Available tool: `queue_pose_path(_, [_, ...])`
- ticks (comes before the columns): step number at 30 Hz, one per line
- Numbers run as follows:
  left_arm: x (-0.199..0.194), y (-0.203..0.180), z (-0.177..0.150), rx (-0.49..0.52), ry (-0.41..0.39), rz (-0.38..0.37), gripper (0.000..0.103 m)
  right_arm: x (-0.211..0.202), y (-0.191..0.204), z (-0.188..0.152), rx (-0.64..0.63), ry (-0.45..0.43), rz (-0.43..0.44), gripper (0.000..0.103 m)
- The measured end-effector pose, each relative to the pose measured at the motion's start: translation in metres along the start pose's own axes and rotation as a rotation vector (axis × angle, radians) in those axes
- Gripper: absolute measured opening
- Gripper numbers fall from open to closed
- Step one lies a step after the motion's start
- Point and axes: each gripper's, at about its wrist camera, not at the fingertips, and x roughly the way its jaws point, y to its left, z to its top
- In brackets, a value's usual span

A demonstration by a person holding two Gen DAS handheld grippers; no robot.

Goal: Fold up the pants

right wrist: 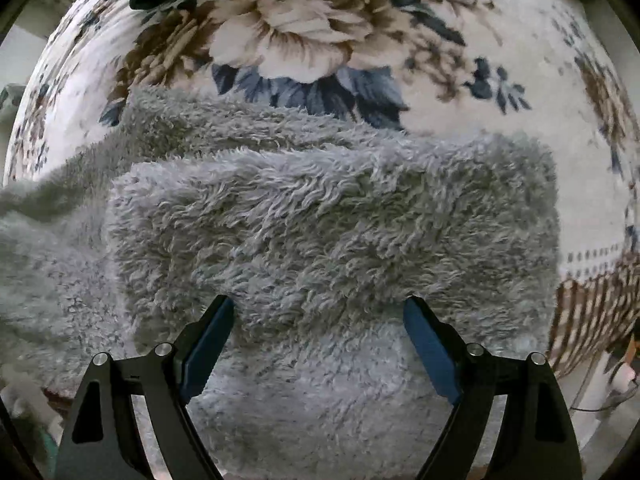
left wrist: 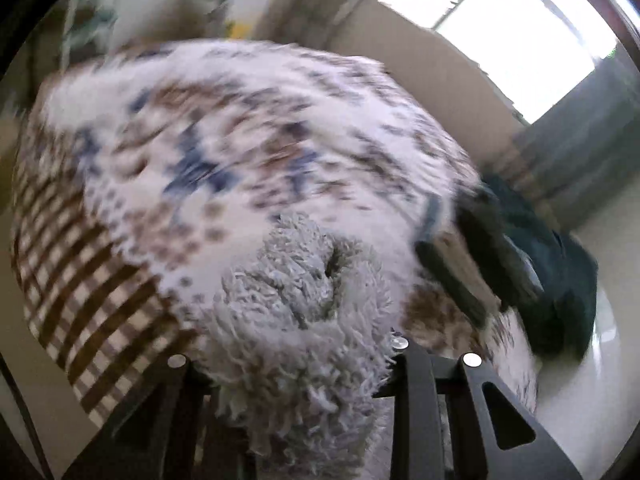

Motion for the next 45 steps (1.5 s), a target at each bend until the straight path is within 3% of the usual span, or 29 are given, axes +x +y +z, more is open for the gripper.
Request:
queue_pose_path(5, [-0.013, -0.104, -0.022, 0.267, 0.069, -0.046, 0.024, -0.001, -0.015, -0.009, 0.016, 0.021, -0.029, 0.089])
queue_pose_path(13, [0.017, -0.242, -0.14, 0.647, 0.286, -0.051, 0.024, -0.02, -0.073, -0.034, 0.021, 0.022, -0.134, 0.089])
queue_pose_path(20, [0.049, -0.309, -0.231, 0.871, 0.372, -0.008, 0.024, -0.033, -0.188, -0.054, 0.15, 0.024, -0.202, 0.089])
queue_pose_path(27, [0.084, -0.348, -0.318, 0.979, 0.488, 0.007, 0.024, -0.028, -0.287, -0.079, 0.352, 0.063, -0.207, 0.089])
queue_pose_path(30, [0.097, -0.356, -0.353, 1.074, 0.513, 0.064, 0.03, -0.021, -0.312, -0.084, 0.384, 0.069, -0.206, 0.089])
queue_pose_path(32, [0.102, -0.358, -0.37, 1.126, 0.53, 0.118, 0.043, -0.019, -0.324, -0.087, 0.402, 0.076, -0.202, 0.089])
queue_pose_path(36, [0.084, -0.363, -0.377, 1.159, 0.512, 0.099, 0.077, -0.019, -0.335, -0.09, 0.395, 0.075, -0.199, 0.089])
queue_pose_path(39, [0.058, -0.37, -0.366, 1.118, 0.491, 0.059, 0.091, -0.022, -0.337, -0.091, 0.403, 0.06, -0.168, 0.089])
queue_pose_path(42, [0.032, -0.373, -0.341, 1.05, 0.49, 0.017, 0.092, -0.031, -0.335, -0.091, 0.425, 0.027, -0.087, 0.089])
queue_pose_path(45, [0.011, -0.361, -0.297, 0.967, 0.473, 0.042, 0.092, -0.048, -0.326, -0.087, 0.45, -0.023, 0.11, 0.089])
